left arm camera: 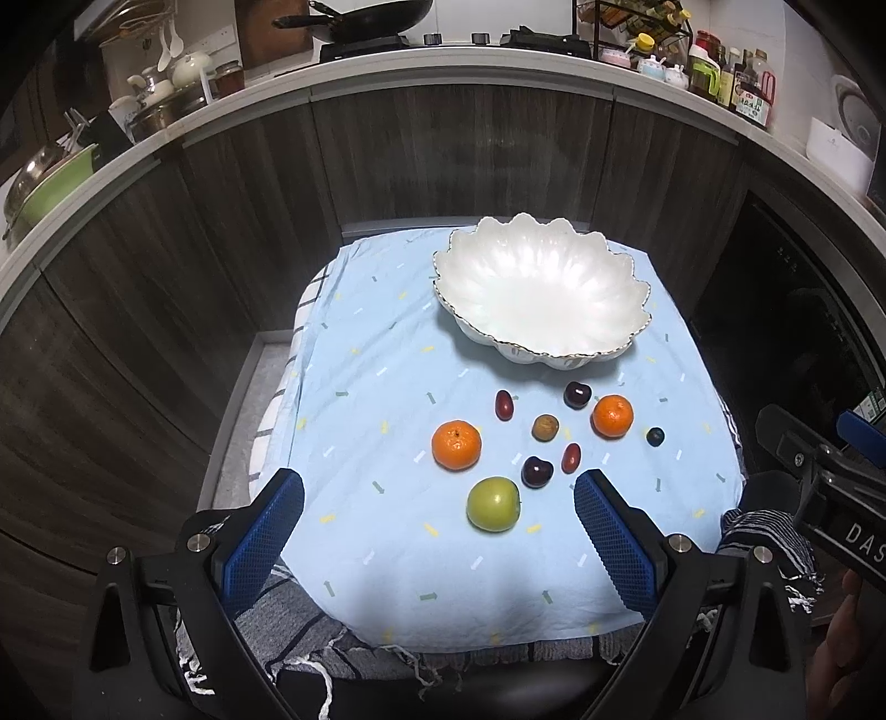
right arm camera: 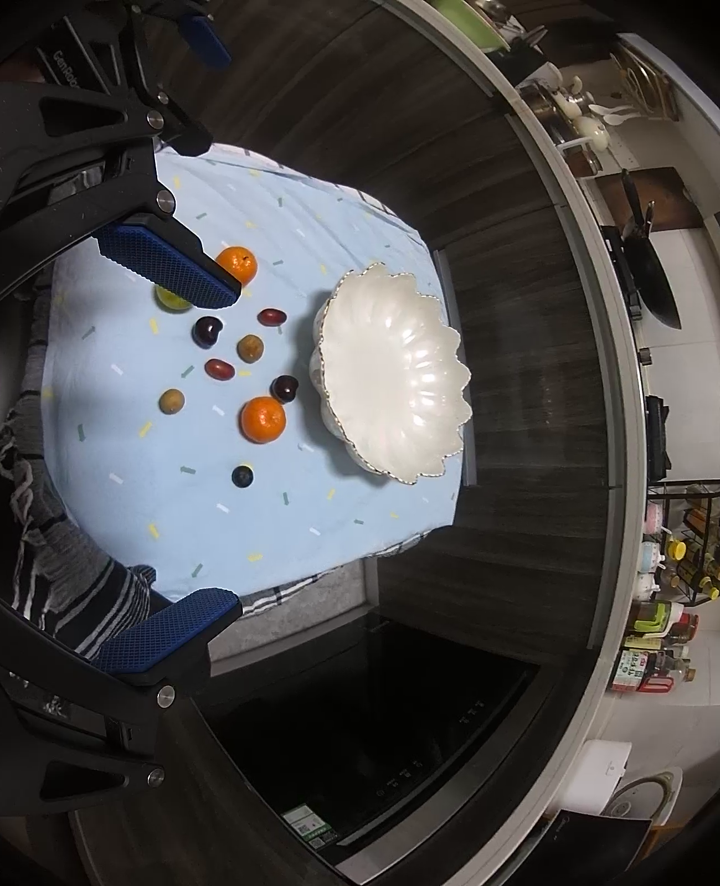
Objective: Organize fruits
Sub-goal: 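Grasp the green apple with the left tool while the right tool grasps a mandarin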
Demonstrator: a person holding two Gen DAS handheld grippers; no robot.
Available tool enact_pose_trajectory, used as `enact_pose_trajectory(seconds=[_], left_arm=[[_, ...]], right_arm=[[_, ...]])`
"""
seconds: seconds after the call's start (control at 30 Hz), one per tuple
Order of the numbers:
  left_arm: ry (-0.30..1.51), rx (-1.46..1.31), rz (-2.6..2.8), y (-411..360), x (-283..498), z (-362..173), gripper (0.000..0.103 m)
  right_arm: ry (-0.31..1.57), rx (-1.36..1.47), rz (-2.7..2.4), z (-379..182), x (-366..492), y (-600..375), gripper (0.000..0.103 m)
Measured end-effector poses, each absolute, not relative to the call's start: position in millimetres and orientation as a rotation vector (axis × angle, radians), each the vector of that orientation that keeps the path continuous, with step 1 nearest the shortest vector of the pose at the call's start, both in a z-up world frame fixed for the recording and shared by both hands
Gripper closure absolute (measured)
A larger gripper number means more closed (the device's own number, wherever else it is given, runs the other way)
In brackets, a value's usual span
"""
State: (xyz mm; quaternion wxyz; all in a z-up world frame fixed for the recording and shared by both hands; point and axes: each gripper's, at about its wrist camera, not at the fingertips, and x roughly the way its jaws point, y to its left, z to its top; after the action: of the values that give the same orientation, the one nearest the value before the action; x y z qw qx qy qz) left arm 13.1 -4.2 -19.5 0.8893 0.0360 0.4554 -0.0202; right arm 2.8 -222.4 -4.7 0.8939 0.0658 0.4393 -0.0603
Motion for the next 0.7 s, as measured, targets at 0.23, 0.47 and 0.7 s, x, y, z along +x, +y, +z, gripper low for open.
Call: enact_pose_trajectory(seconds=[0.23, 0.47, 0.7], left_arm=[[0.962, 0.093, -0.055, -8, 23, -34, 0.007], [0.964, 0.094, -0.058, -10, 33, -48, 0.007], [0.969, 0.103, -0.059, -13, 45, -66, 0.007]], right_arm=[[0.918, 0.13, -0.119, -18, 12, -221, 0.0], [0.929, 0.115, -0.115, -31, 24, -220, 0.0], [0.934, 0.105, -0.112, -48, 38, -220, 0.0]])
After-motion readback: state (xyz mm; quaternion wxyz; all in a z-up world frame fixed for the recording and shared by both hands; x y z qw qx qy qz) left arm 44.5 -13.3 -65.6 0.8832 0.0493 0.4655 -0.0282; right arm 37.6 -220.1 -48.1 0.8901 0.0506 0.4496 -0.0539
